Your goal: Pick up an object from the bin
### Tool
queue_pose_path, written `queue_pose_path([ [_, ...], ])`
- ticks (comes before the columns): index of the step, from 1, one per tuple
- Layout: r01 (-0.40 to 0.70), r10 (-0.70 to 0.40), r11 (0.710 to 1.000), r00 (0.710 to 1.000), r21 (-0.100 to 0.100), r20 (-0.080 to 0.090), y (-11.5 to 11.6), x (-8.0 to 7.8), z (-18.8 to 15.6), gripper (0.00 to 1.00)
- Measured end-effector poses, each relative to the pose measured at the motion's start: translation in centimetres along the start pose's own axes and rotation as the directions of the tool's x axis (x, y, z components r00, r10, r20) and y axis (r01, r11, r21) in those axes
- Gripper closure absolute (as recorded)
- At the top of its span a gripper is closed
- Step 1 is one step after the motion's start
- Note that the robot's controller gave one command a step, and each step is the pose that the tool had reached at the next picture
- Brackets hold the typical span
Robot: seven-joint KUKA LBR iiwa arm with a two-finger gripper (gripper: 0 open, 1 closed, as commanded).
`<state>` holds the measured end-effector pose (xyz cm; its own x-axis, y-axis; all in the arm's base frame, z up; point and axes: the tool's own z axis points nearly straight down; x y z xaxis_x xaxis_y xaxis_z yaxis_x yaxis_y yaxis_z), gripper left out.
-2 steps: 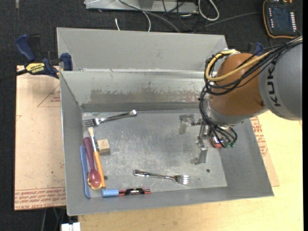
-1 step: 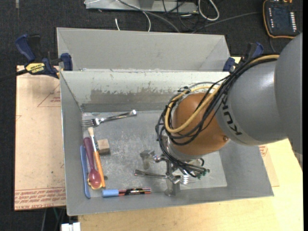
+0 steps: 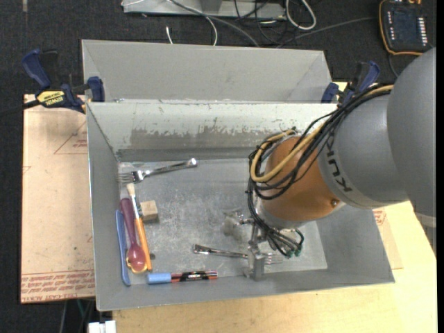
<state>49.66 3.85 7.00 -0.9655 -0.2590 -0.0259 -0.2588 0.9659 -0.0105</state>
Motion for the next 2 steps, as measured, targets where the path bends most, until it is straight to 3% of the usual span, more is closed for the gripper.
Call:
queue_pose_path([
  [1,0.27,-0.27,0.963,0.963,-0.018,-0.009,1.0,-0.94,-0.07,1.0],
  [2,0.27,-0.271,0.963,0.963,-0.018,-0.009,1.0,-0.94,-0.08,1.0],
])
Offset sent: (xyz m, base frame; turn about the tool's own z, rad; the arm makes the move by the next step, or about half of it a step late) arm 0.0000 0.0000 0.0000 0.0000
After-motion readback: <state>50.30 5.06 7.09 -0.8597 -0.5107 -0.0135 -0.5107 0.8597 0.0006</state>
